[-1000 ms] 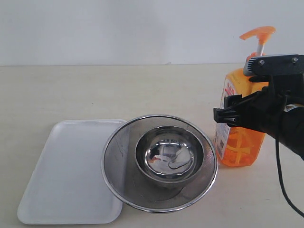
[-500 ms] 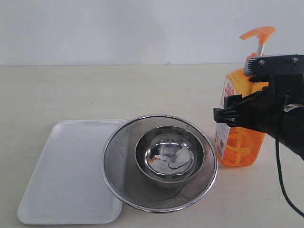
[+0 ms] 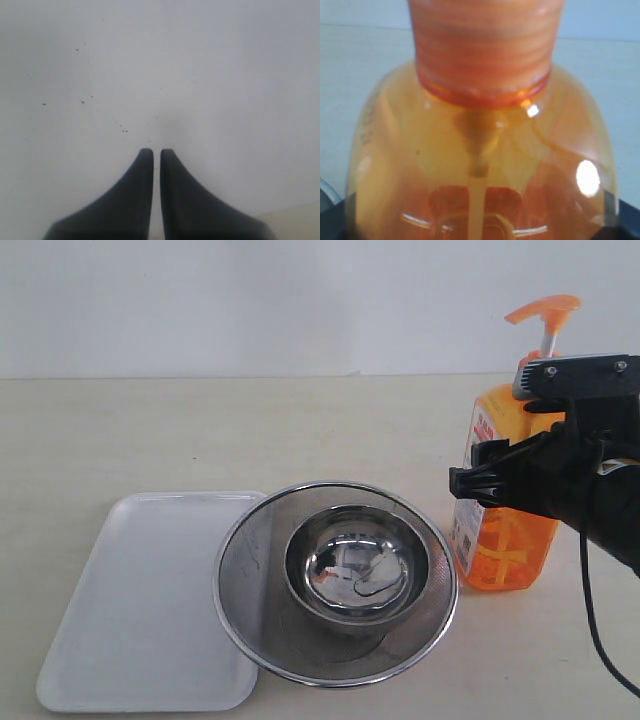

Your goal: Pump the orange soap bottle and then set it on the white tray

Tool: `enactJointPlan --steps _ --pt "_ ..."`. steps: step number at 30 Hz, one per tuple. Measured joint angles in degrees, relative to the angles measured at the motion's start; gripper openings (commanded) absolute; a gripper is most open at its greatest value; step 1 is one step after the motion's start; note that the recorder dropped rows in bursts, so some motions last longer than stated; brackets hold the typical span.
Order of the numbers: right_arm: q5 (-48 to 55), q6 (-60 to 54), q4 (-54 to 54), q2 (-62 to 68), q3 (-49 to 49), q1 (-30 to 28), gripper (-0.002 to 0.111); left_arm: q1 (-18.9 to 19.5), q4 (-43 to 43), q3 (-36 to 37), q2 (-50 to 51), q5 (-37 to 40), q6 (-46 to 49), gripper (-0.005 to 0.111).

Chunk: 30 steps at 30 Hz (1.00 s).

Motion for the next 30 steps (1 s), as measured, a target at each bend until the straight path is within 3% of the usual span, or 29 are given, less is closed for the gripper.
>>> enactJointPlan --steps 23,30 --pt "-0.09 0.0 0.0 0.0 0.0 0.0 0.0 0.37 0.0 15.77 -2.27 -1.56 -1.45 0.005" --pt "-0.09 0.0 0.0 0.0 0.0 0.0 0.0 0.37 -4.6 16.26 -2.27 -2.02 1.37 0.005"
